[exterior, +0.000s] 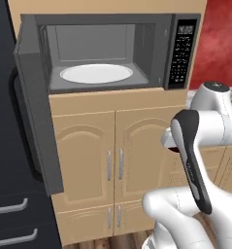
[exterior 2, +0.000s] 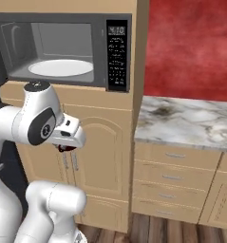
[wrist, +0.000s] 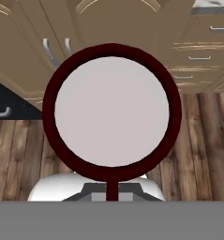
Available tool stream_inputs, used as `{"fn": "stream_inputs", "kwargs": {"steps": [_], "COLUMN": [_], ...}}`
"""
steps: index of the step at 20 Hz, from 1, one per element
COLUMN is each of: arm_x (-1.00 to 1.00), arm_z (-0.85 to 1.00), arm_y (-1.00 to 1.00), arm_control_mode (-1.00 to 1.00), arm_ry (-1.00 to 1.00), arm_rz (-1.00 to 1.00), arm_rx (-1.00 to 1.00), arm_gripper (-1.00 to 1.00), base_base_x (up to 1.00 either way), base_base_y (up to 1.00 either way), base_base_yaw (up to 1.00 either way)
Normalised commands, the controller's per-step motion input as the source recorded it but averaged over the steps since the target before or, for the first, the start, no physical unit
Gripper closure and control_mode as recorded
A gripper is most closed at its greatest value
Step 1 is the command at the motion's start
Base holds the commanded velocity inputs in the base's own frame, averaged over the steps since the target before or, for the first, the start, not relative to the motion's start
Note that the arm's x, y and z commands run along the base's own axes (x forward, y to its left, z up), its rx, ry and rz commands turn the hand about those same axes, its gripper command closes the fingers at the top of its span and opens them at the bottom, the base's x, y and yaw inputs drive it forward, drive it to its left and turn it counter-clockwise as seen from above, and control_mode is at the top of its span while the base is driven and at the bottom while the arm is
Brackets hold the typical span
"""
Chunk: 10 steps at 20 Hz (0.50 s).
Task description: Pick the mug from the counter and place it inside the microwave. Then close the microwave.
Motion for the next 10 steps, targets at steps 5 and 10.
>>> {"fn": "stream_inputs", "kwargs": {"steps": [5,10], "arm_x": [0.00,0.00], "arm_z": [0.00,0.00], "arm_y": [0.00,0.00], "arm_control_mode": [1.00,1.00], "arm_ry": [0.00,0.00], "arm_rz": [0.00,0.00], "arm_rx": [0.00,0.00], "arm_gripper": [1.00,1.00], "base_base_x": [0.09,0.29], "base_base_y": [0.37,0.15], "base_base_yaw": [0.00,-0.02]}}
